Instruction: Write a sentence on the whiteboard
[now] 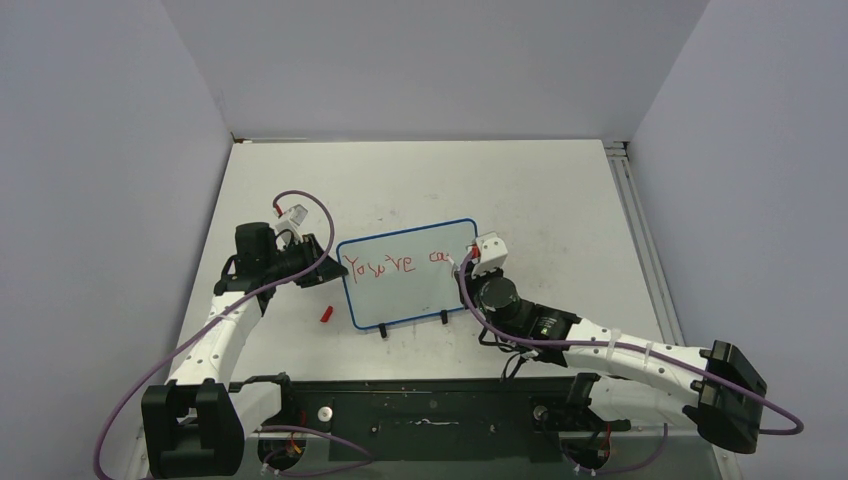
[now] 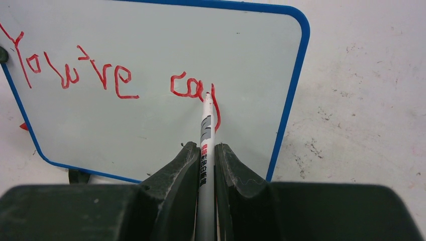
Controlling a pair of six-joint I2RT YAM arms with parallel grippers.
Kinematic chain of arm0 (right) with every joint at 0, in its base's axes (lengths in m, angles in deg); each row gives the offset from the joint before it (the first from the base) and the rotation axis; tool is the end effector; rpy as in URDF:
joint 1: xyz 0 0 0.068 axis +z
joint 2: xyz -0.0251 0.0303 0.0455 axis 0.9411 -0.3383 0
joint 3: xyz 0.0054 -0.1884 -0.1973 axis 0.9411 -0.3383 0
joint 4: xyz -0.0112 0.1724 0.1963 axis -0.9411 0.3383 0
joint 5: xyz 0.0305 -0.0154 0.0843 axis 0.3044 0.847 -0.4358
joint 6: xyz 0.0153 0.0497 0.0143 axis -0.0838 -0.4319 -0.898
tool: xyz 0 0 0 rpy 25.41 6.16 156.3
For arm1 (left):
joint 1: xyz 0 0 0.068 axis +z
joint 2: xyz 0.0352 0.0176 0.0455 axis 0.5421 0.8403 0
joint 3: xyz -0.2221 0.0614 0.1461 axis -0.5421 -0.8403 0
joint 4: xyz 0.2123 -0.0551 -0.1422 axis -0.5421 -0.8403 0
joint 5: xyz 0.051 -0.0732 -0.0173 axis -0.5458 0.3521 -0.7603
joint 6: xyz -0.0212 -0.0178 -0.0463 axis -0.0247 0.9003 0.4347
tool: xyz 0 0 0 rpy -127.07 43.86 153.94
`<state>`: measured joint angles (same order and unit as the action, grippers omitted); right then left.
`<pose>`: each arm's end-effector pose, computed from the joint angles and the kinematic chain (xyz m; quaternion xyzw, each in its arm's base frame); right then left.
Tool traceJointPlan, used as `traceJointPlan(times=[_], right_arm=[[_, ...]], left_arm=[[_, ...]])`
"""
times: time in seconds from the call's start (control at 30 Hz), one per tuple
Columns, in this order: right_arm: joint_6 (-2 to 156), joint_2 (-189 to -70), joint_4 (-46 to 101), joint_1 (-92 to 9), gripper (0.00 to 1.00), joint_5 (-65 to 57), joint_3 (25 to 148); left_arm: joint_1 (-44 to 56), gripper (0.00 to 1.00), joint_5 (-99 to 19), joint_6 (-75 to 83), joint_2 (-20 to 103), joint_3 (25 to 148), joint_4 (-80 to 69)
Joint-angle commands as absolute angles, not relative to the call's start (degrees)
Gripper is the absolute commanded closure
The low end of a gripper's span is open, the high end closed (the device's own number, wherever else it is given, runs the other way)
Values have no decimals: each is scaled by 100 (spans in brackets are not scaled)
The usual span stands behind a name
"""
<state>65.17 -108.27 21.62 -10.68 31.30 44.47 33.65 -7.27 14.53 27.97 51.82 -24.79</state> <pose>0.1318 0.1919 0.2481 -0.1549 0.7981 0.1938 0.5491 0.2183 -0.0201 0.2329 -0.0275 0.8661 -0.3821 0.3212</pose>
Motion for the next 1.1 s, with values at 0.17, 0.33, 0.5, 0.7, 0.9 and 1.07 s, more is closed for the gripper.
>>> traceJointPlan(times=[0.17,0.33,0.5,0.7,0.9,1.07], right_arm=[[6653,-10845,1737,-1194,95,3320,4636],[6678,-10906,1682,-1254,95,3304,4603],[6645,-10944,1673,-1311,95,3281,4569],[6578,-10829,1778,-1320,95,3396,4528],[6466,-10713,1940,-1319,95,3468,4406],[6368,-10616,2033,-1319,95,3532,4299]], left_arm=[[3334,80,-741,1351,2769,5420,-2455],[3335,80,-746,1354,2776,5420,-2463],[3333,80,-751,1354,2774,5420,-2463],[3333,80,-743,1353,2774,5420,-2471],[3333,80,-736,1354,2761,5420,-2471],[3335,80,-739,1354,2752,5420,-2470]])
